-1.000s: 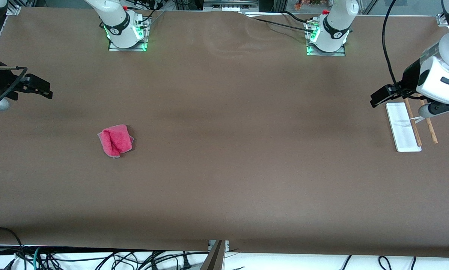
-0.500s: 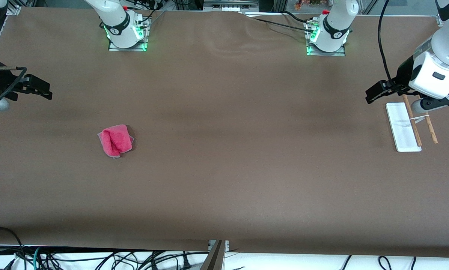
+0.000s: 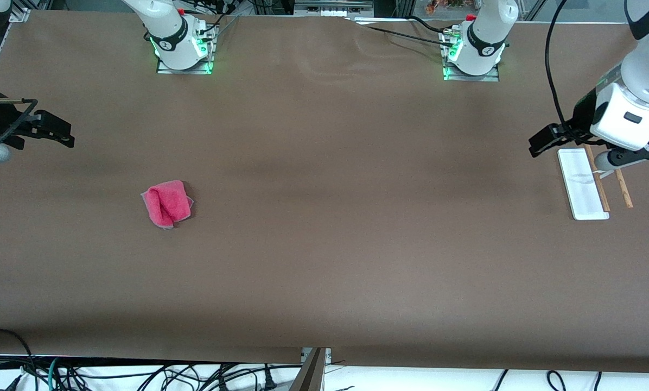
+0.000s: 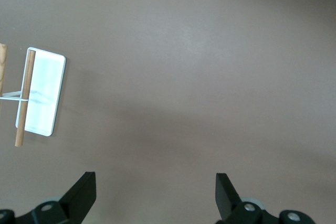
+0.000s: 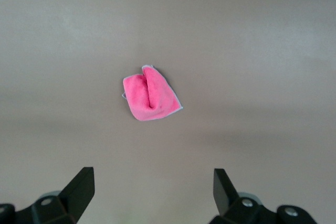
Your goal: Pass towel and hang on rack
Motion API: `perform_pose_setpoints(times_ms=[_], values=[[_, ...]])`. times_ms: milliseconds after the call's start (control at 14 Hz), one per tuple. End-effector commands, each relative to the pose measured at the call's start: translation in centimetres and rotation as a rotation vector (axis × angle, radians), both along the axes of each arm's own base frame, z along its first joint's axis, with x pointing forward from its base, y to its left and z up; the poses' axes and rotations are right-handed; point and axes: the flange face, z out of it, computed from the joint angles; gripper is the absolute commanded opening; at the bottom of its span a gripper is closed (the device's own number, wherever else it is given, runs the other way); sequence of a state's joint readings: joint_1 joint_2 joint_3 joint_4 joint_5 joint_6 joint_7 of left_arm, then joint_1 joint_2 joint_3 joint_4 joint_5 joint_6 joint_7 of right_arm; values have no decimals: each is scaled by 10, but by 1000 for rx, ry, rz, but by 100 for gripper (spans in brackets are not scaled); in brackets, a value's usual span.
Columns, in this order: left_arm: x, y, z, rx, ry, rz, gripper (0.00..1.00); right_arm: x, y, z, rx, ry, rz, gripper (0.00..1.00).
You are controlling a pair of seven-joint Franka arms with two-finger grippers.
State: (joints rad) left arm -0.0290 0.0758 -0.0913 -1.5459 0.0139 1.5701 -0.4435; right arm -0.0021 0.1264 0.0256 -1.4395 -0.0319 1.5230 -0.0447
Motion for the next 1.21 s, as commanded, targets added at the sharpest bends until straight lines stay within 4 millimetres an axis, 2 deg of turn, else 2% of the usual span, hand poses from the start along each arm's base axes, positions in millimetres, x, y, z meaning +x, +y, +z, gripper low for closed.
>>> perform_pose_setpoints(times_ms=[0, 571, 929, 1143], values=[[2, 3, 0, 14, -10, -2, 100, 3, -1, 5, -10, -22, -1, 100], [3, 3, 3, -1, -29, -5, 100, 5, 0, 4, -9, -29, 1, 100], [4, 23, -8, -59, 1, 50, 100, 6, -1, 6, -9, -38, 4, 100], [-5, 27, -2, -56, 44, 55, 100, 10, -3, 5, -10, -34, 4, 100]])
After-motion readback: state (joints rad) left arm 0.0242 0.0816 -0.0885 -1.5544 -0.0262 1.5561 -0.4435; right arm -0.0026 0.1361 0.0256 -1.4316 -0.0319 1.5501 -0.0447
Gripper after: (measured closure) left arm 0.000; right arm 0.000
